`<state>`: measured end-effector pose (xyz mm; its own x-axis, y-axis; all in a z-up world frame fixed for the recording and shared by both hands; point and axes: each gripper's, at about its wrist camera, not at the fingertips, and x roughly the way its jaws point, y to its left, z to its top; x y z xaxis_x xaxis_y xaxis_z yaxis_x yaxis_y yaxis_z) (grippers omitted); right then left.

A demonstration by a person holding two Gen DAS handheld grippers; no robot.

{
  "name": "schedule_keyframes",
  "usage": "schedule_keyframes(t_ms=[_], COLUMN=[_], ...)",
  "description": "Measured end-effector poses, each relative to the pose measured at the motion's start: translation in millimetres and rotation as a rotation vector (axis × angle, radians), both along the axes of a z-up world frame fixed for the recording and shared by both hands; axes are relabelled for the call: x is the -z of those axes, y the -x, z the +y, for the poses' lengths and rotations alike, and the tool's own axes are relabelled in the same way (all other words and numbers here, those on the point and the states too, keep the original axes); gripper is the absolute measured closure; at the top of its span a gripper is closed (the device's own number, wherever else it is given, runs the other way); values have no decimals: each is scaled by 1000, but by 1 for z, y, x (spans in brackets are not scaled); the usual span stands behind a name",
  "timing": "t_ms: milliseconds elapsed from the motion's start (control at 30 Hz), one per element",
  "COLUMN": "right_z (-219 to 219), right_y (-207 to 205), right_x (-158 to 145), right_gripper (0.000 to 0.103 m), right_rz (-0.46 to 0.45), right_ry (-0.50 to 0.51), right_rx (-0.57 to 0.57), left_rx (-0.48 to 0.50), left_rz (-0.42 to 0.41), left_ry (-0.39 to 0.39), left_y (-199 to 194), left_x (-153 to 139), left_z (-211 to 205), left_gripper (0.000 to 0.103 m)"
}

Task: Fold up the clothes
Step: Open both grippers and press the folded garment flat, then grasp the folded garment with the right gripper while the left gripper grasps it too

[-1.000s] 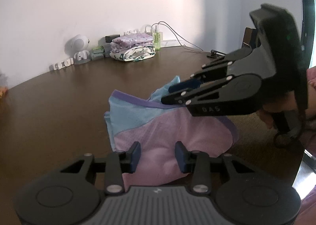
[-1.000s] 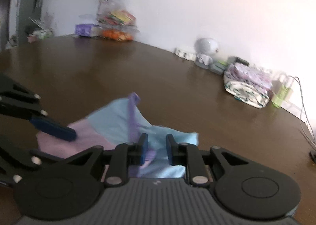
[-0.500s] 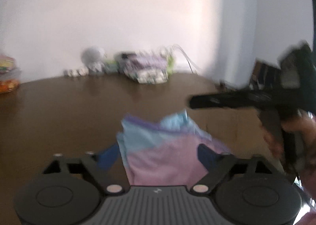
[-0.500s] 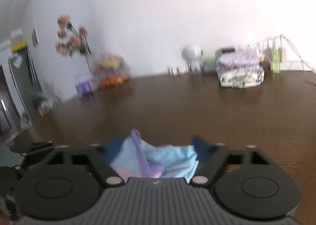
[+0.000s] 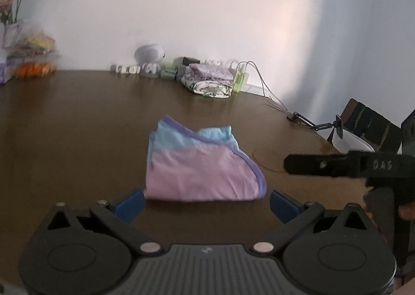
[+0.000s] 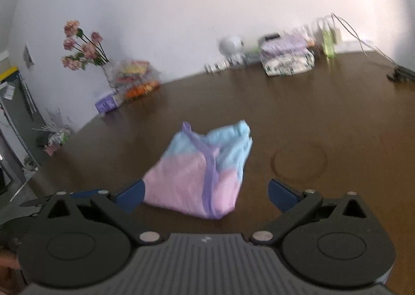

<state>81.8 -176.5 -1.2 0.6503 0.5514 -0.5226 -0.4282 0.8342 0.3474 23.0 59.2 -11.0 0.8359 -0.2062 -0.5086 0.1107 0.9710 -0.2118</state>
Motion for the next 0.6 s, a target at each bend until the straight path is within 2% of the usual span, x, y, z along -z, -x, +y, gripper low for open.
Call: schedule_keyframes(t_ms=[167,333,600], right_z=[5,3,6], right_y=[8,4,-24], right_x=[-1,-6,6], right_gripper=[0,0,0], right_rz=[2,2,68], right_ry=[33,24,16], right_rx=[-3,12,14], left_rx=[-13,-31,-71], left_rz=[-9,2,46], left_ry=[-23,-6,51], left_y=[4,-2,-23], left_x=[-7,-6,4], left_z=[-3,4,24], left_gripper=[0,0,0])
